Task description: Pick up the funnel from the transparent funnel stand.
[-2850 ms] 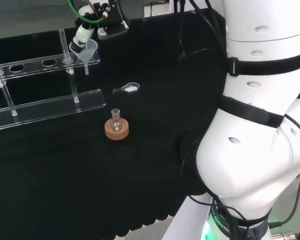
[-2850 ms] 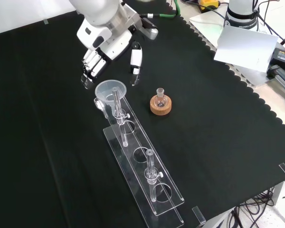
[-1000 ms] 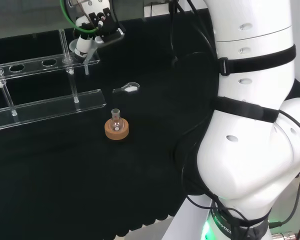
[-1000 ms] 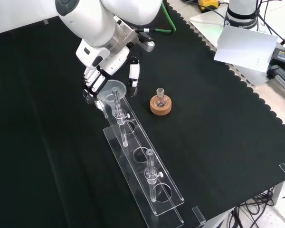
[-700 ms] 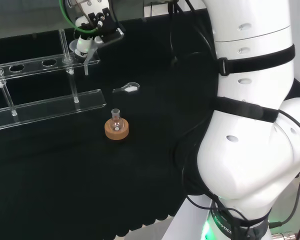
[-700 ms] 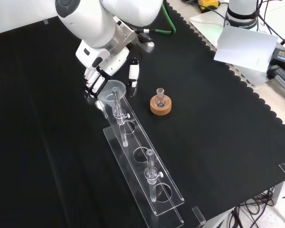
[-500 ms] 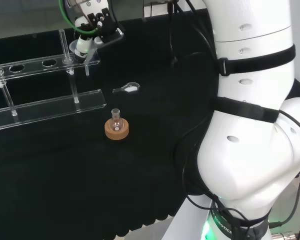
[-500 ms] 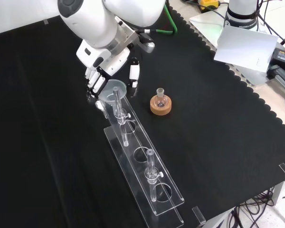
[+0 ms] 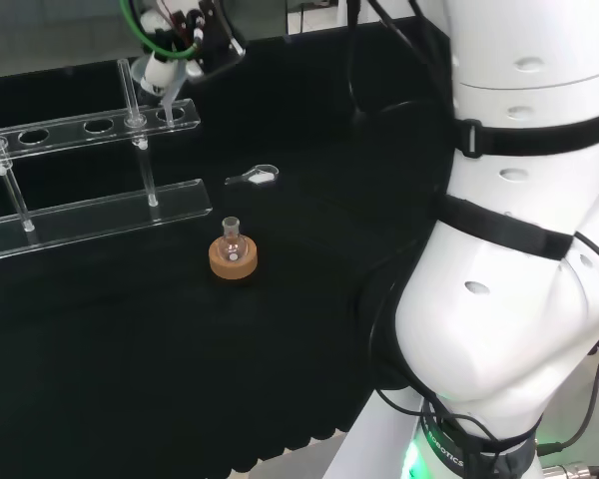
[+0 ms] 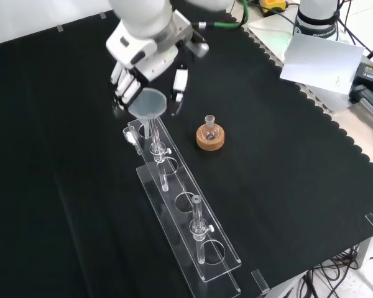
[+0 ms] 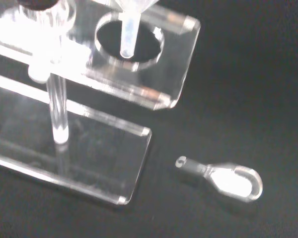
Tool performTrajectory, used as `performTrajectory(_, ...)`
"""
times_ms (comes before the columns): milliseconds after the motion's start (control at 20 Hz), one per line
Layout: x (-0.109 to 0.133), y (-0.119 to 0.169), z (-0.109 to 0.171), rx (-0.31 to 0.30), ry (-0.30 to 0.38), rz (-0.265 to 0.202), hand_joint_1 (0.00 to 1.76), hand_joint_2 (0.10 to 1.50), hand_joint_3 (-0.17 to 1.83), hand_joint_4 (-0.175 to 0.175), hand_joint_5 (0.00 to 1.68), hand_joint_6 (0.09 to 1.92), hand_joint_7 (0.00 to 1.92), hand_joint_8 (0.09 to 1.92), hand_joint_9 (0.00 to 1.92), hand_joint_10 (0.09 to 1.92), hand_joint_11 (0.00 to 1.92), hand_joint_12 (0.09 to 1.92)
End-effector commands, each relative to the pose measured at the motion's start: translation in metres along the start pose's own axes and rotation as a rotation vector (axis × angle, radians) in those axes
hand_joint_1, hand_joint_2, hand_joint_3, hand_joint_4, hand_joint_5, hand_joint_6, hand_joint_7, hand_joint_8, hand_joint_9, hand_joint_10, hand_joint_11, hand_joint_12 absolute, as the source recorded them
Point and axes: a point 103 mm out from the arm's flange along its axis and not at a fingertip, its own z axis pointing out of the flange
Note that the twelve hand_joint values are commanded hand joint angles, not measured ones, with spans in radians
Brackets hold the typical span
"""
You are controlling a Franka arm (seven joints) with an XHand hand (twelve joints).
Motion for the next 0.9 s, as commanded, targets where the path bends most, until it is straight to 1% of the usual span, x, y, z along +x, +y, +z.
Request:
performTrajectory(50,-0.006,-0.033,-0.044,-0.046,-0.047,0.031,0.71,1.14,-0.17,-0.012,0.72,0.20,0.50,0.66,0.84,0.49,0.61,1.23)
performTrajectory(250,-0.011,-0.058,-0.055,-0.061,-0.060,0.059,0.71,1.15,-0.17,-0.012,0.73,0.22,0.51,0.66,0.83,0.48,0.61,1.23)
performTrajectory(400,-0.013,-0.077,-0.059,-0.062,-0.066,0.089,0.71,1.16,-0.17,-0.012,0.70,0.28,0.51,0.66,0.84,0.47,0.61,1.23)
performTrajectory(550,-0.014,-0.097,-0.059,-0.058,-0.068,0.113,0.71,1.17,-0.17,-0.010,0.69,0.36,0.51,0.66,0.84,0.47,0.61,1.24)
performTrajectory(800,-0.016,-0.128,-0.055,-0.059,-0.057,0.155,0.72,1.18,-0.17,-0.008,0.69,0.39,0.51,0.66,0.83,0.47,0.60,1.24)
performTrajectory(900,-0.016,-0.140,-0.054,-0.059,-0.056,0.164,0.72,1.18,-0.17,-0.008,0.68,0.43,0.51,0.67,0.83,0.47,0.61,1.23)
